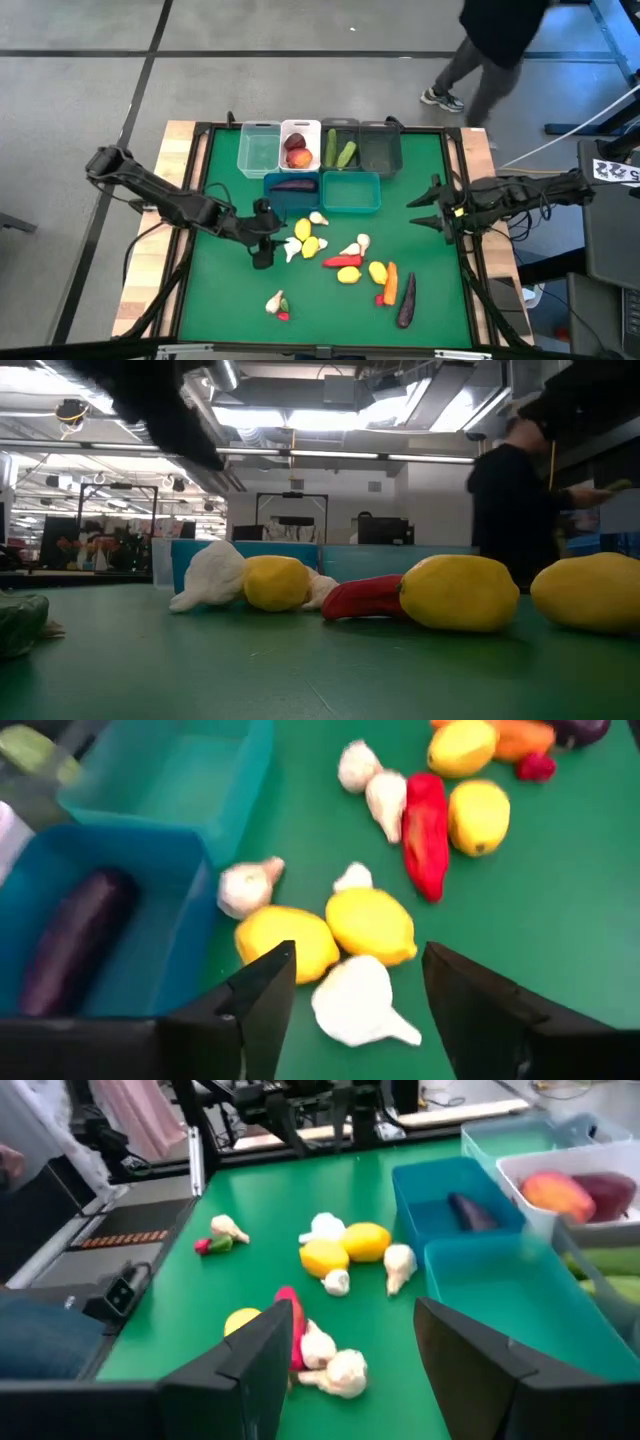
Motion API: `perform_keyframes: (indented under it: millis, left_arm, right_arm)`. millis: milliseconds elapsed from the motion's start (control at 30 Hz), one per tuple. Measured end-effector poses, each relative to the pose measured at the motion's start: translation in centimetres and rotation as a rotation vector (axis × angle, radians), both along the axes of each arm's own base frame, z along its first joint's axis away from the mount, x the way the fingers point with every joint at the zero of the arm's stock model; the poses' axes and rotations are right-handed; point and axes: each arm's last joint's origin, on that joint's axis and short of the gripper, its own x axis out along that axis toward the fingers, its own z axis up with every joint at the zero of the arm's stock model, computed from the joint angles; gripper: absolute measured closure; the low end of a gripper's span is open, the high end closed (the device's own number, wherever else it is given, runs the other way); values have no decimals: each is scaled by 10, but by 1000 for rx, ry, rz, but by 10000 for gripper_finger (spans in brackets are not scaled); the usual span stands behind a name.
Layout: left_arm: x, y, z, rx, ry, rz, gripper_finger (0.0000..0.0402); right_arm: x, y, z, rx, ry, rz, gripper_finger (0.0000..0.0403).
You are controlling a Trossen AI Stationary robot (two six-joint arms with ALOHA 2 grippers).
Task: Sort produce into baskets
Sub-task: Put the garlic into the transparent bin
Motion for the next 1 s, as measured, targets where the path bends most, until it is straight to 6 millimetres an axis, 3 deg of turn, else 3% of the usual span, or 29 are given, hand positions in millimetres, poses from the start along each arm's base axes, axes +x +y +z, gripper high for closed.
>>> perform_keyframes:
  millis: [267,667,1000]
  left_arm:
    - [5,-3,-20,50,41,-18,141]
    - [23,-10,-63,122,169,-45,139]
    - [31,-13,-85,104,222,-75,139]
  right_arm:
    - [3,1,-8,18,22,-9,194]
    - [3,1,-6,23,-2,-9,194]
    - [3,1,-6,23,-2,-9,194]
